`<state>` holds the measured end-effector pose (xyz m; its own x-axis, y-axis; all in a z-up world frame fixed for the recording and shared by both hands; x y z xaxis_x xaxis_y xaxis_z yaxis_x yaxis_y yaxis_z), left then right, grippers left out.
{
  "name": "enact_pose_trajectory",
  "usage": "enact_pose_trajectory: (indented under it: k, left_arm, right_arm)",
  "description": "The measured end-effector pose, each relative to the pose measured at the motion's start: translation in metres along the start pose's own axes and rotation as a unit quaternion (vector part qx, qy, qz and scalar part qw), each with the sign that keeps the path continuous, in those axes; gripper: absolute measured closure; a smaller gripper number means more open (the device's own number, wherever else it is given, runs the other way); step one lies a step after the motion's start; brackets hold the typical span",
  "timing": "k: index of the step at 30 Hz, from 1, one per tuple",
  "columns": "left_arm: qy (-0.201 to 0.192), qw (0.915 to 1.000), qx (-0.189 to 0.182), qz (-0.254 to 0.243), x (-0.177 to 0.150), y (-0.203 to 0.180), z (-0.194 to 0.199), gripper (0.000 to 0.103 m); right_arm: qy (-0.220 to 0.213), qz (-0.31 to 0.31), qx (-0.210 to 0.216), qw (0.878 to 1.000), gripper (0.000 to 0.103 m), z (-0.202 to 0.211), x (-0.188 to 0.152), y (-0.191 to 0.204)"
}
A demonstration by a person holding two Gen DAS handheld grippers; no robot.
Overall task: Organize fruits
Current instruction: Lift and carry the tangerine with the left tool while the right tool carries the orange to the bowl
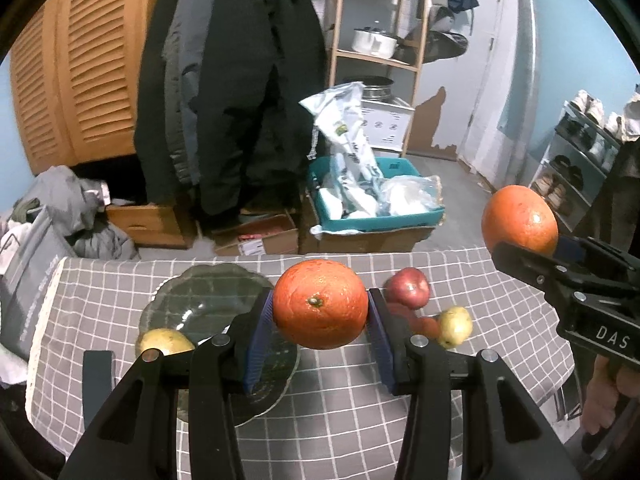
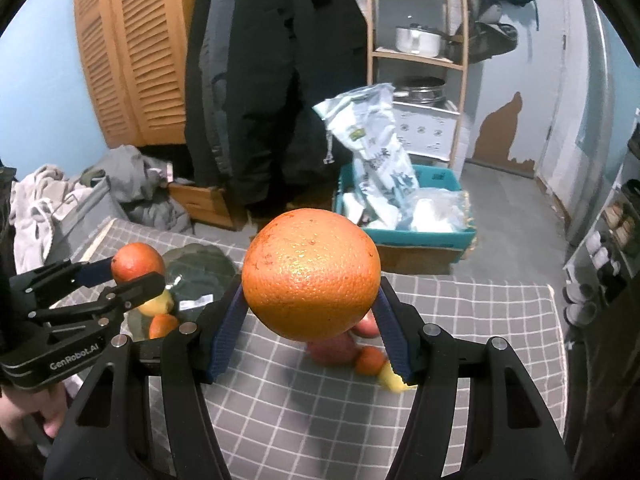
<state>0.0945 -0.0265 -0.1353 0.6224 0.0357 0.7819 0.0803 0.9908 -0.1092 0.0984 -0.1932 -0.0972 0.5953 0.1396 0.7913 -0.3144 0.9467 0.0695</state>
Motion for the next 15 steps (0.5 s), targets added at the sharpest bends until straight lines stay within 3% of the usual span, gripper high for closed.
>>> enact_pose_trajectory:
  k: [15]
  left_arm:
    - [0.017, 0.9982, 0.043, 0.038, -0.005, 0.065, -0.014, 0.057]
  right_arm:
    - [0.03, 0.013, 0.033, 0.999, 0.04, -0.055, 0.011, 0.056]
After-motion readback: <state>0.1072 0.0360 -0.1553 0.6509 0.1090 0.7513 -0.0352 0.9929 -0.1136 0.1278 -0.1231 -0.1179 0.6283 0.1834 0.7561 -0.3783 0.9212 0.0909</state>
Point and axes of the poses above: each gripper's, at about its wrist camera, not at the fingertips, and z roughly against the way its jaws point, y to its left, x to its top, the point moved 5 cm from there along -z, roughly the way its jaws point, and after that the axes turned 6 degrees about -y, right-handed, at the moved point
